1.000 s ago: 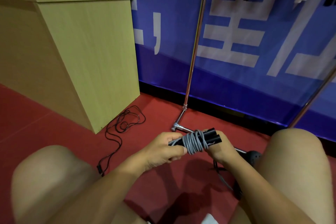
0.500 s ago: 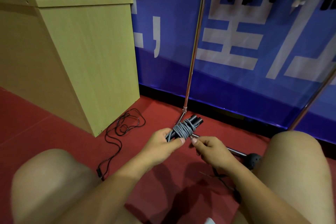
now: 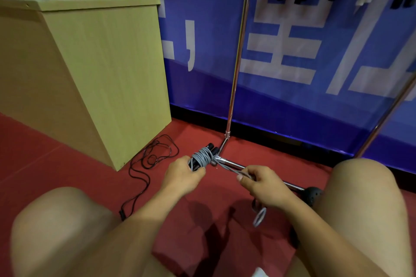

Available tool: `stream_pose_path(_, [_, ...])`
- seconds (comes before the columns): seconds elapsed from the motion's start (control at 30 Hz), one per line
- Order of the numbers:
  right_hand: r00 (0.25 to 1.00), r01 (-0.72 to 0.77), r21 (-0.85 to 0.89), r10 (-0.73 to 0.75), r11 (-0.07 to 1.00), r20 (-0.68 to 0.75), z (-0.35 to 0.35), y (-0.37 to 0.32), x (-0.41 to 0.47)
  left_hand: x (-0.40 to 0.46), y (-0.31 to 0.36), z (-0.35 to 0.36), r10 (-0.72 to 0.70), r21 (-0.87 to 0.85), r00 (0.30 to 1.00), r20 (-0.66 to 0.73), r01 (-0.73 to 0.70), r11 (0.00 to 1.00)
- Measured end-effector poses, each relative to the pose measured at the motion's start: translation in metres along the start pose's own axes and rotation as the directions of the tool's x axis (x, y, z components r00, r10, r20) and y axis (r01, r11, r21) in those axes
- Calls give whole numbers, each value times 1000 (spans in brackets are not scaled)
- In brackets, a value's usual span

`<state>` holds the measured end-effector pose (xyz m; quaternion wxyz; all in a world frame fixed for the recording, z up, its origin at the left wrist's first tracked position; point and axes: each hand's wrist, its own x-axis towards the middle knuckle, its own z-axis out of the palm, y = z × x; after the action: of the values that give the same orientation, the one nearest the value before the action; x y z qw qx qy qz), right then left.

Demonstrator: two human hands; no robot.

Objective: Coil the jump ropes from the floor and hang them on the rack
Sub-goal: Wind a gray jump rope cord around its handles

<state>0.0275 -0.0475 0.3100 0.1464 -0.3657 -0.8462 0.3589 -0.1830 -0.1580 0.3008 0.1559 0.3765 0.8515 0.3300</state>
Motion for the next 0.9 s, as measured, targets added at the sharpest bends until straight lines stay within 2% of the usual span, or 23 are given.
stream_pose_path(0.17, [996, 49, 144, -59, 988, 66, 2, -7, -7, 3, -6, 3, -11, 55, 998, 61, 8, 998])
stream_pose_path(0.3, [980, 199, 36, -198, 979, -35, 1, -5, -6, 0, -6, 5, 30, 127, 985, 171, -52, 991])
stream_pose_path(0.4, [949, 290, -32, -292, 956, -116, -2, 0, -3, -5, -3, 7, 79, 106, 957, 278, -112, 988])
stream_pose_path(0.6, [919, 303, -110, -321, 947, -229, -6, 5, 0, -15, 3, 10, 173, 17, 872, 459, -203, 979])
stream_pose_path(0.73, [929, 264, -150, -293, 953, -226, -8, 9, 2, -25, 13, 5, 253, -88, 767, 590, -250, 964])
stream_pose_path(0.83, [941, 240, -126, -263, 963, -212, -9, 9, 3, -31, 20, 0, 314, -176, 699, 643, -265, 948])
stream_pose_path(0.9, [952, 212, -50, -218, 976, -214, -10, 9, 3, -34, 24, -6, 346, -242, 674, 652, -247, 938])
